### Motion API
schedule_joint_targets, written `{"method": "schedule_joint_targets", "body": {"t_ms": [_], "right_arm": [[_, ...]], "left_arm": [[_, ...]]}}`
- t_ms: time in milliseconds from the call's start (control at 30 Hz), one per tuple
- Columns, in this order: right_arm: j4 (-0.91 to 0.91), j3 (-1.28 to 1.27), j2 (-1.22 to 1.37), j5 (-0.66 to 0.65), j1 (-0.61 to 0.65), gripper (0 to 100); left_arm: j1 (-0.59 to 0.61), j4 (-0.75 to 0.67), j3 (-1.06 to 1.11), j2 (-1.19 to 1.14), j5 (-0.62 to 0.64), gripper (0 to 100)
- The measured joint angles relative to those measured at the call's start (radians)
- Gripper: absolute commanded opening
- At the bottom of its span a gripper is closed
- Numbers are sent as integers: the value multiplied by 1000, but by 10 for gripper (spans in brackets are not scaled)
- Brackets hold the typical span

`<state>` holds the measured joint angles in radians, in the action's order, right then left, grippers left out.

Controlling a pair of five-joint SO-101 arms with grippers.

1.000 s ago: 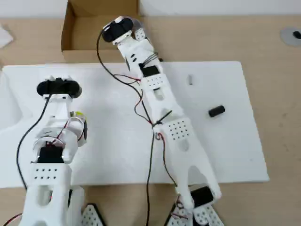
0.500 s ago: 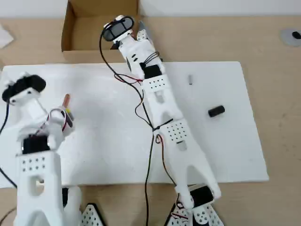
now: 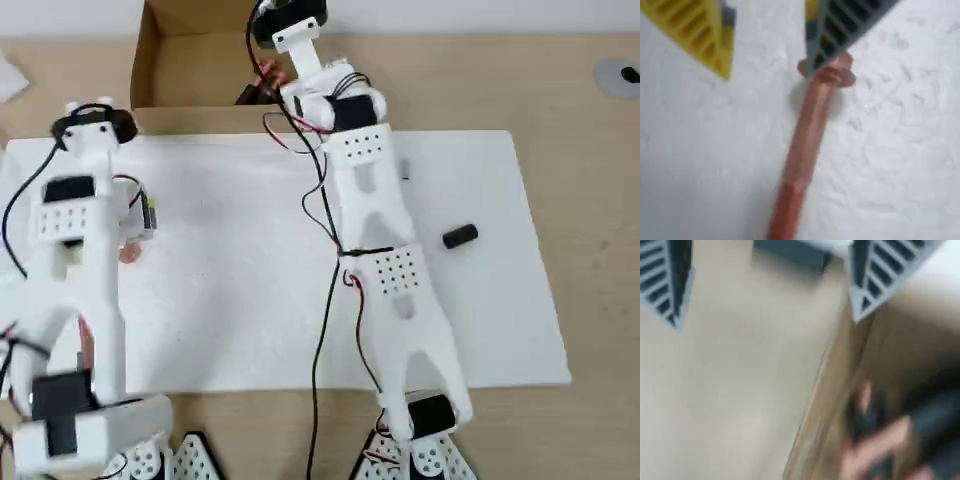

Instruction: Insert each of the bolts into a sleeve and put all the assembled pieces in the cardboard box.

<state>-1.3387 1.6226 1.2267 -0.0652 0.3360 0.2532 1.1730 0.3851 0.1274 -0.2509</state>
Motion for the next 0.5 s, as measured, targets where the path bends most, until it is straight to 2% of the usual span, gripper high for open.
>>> {"method": "schedule_joint_targets", "body": {"t_ms": [267, 400, 500], "right_arm": [[-402, 0, -178, 0, -25, 250], [-428, 0, -252, -2, -69, 250], [-430, 2, -285, -57, -110, 250]], "left_arm": [[11, 109, -249, -170, -92, 110], [11, 112, -278, -221, -163, 110], [11, 115, -284, -275, -210, 110]]}}
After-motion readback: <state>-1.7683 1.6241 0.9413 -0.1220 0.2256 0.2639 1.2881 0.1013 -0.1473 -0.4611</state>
